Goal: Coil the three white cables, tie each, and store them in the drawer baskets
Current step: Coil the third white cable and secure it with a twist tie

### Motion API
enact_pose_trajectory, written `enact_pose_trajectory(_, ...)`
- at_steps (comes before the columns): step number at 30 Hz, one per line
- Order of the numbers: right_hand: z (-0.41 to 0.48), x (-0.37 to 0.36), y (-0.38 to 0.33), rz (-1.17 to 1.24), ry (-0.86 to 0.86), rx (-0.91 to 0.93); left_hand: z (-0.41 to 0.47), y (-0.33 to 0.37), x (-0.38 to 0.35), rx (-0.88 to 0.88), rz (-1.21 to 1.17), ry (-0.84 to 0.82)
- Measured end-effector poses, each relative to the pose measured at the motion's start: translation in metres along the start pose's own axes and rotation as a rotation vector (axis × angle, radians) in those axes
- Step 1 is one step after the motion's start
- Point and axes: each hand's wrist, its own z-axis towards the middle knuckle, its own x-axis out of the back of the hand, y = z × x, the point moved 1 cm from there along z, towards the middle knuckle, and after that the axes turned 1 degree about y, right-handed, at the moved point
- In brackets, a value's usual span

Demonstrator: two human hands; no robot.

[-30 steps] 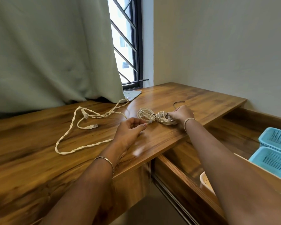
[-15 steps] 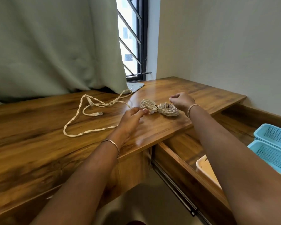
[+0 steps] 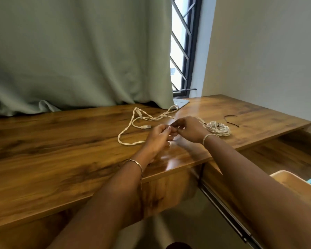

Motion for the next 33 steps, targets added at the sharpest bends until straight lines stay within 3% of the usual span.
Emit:
enact_pose_trajectory(5, 0.011, -0.025, -0.03, 0.049, -0.095, 0.037, -0.005, -0.004, 0.059, -0.097, 0.288, 0.15)
enact_pose_trajectory(8, 0.014, -0.04, -0.051, 0.112, -0.147, 0.073, -0.009, -0.008, 0.093, -0.107, 0.445, 0.161)
enact_pose_trajectory(11, 0.023, -0.06, -0.068, -0.001, -0.174, 0.113, -0.011, -0.011, 0.122, -0.103, 0.665, 0.155)
enact_pose_trajectory(16, 0.037, -0.089, -0.1, -0.027, -0.145, 0.183, -0.017, -0.019, 0.171, -0.086, 0.901, 0.151)
enact_pose_trajectory(20, 0.045, -0.11, -0.127, 0.042, -0.044, 0.286, -0.022, -0.026, 0.207, -0.059, 1.019, 0.342)
enact_pose_trajectory(23, 0.052, -0.125, -0.146, 0.079, 0.038, 0.331, -0.024, -0.025, 0.231, -0.068, 0.887, 0.583)
enact_pose_trajectory(26, 0.059, -0.135, -0.162, 0.094, 0.238, 0.353, -0.026, -0.02, 0.257, -0.07, 0.597, 0.788)
enact_pose_trajectory(29, 0.067, -0.136, -0.174, 0.077, 0.451, 0.361, -0.028, -0.019, 0.279, -0.099, 0.354, 0.84)
enact_pose_trajectory(33, 0.079, -0.144, -0.184, 0.065, 0.532, 0.383, -0.025, -0.018, 0.289, -0.149, 0.08, 0.854)
